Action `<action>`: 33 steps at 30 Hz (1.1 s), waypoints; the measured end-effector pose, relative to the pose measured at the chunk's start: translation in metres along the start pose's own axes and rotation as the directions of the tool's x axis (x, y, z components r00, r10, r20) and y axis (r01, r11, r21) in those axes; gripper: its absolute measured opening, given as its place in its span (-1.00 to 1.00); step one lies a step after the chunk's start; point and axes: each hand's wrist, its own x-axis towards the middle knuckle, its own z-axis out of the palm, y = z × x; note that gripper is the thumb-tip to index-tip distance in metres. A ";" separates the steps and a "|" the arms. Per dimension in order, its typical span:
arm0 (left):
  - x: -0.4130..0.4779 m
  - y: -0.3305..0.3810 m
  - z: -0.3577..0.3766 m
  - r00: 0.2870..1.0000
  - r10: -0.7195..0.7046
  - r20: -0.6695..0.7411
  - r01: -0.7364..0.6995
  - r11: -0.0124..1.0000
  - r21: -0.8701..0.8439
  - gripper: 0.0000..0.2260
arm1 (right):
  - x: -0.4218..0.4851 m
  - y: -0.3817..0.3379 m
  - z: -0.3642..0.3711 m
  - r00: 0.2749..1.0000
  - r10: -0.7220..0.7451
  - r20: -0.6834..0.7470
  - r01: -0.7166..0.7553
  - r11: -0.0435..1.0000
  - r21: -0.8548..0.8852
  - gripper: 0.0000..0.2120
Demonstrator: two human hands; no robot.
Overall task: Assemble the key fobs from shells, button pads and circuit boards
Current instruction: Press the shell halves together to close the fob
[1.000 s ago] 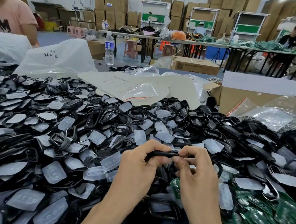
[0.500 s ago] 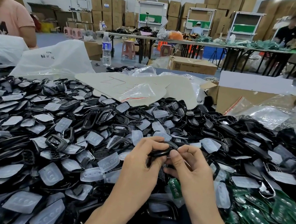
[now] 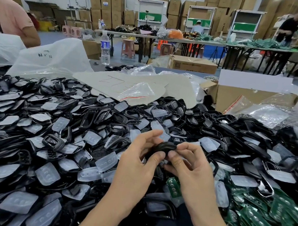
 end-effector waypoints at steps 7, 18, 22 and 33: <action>0.001 0.002 -0.004 1.000 -0.007 0.000 0.007 1.000 -0.012 -0.66 | -0.003 0.002 -0.001 0.995 -0.093 0.040 0.099 0.978 -0.181 -0.78; 0.002 0.004 -0.005 0.996 -0.075 0.040 0.074 0.997 0.022 -0.73 | -0.005 0.001 -0.003 0.990 -0.138 0.012 0.133 0.920 -0.369 -0.85; 0.001 0.004 -0.005 0.997 -0.072 0.010 0.072 0.996 0.053 -0.67 | -0.006 0.000 -0.003 0.990 -0.143 0.005 0.133 0.907 -0.401 -0.73; 0.007 0.005 -0.009 0.986 -0.158 0.056 0.164 0.979 -0.119 -0.82 | -0.007 -0.007 -0.001 0.988 -0.137 0.066 0.149 0.959 -0.240 -0.80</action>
